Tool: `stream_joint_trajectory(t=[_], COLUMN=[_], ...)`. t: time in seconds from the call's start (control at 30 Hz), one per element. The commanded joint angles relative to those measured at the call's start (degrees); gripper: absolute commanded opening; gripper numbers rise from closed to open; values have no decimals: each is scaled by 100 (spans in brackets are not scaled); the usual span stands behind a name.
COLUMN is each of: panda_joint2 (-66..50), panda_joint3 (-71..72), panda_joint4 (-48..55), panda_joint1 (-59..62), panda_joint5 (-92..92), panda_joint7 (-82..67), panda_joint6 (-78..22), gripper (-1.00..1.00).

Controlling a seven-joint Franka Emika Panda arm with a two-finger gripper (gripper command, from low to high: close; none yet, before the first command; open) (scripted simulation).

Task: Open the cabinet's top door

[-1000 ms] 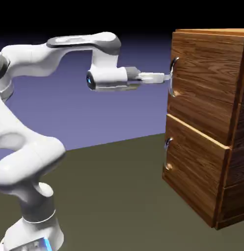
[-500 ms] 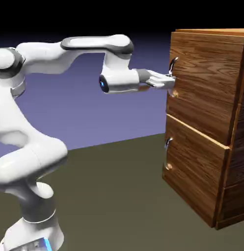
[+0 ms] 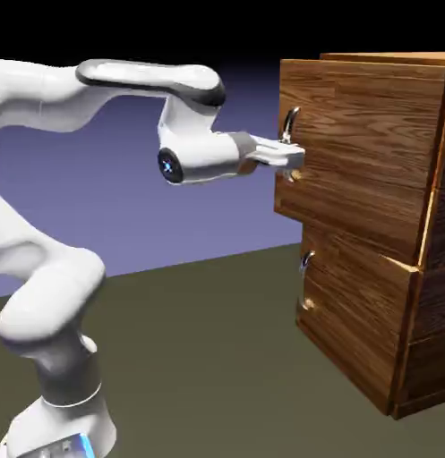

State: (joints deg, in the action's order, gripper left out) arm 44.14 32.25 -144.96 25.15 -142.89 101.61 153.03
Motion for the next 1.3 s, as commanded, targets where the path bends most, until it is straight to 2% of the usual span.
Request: stream_joint_trajectory(t=[0.0, 0.37, 0.67, 0.93, 1.27], panda_joint2=[85, 1045, 1261, 555, -1132], panda_joint3=[-199, -2220, -3981, -5641, -7603], panda_joint4=[-147, -1342, -1560, -920, 818], panda_joint1=[-157, -1003, -883, -897, -1760], panda_joint5=[241, 2982, 5220, 6965, 8302], panda_joint7=[132, 1319, 1771, 1703, 1223], panda_joint6=[-131, -1776, -3626, -5546, -8038], gripper=[-100, -100, -100, -100, -100])
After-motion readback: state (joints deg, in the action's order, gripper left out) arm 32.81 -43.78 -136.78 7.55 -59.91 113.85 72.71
